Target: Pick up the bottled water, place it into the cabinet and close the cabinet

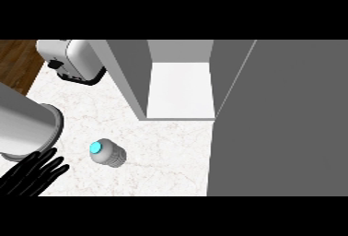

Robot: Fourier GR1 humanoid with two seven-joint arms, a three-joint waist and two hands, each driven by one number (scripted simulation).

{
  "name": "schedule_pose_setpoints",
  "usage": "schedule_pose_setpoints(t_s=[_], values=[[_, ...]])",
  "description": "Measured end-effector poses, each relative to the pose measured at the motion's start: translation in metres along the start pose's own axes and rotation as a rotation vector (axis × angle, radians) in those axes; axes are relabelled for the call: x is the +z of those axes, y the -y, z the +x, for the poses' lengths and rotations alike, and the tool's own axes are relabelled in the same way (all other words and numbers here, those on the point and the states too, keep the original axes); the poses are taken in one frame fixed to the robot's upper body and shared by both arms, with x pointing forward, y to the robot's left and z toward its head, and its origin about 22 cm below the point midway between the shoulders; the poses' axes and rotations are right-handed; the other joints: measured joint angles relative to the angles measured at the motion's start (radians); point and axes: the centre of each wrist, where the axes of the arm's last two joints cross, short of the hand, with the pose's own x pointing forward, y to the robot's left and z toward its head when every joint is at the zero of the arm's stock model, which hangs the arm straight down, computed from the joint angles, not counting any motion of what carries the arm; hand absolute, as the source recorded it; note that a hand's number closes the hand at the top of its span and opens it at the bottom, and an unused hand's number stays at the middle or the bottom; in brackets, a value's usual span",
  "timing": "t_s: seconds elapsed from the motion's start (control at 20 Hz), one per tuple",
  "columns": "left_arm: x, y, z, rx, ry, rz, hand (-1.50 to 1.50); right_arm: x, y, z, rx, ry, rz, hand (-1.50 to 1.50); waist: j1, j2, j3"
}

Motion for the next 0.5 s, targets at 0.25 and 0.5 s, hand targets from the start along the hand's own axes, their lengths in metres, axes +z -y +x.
schedule_pose_setpoints(t_s=[0.25, 0.5], values=[[0.005, -0.013, -0.007, 0.000, -0.001, 0.009, -1.50, 0.009, -0.007, -0.006, 0.004, 0.001, 0.010, -1.50, -0.001, 0.000, 0.000], [0.011, -0.023, -0.016, -0.009, 0.021, 0.008, -1.50, 0.011, -0.012, -0.011, 0.011, 0.007, 0.017, -1.50, -0.001, 0.000, 0.000]])
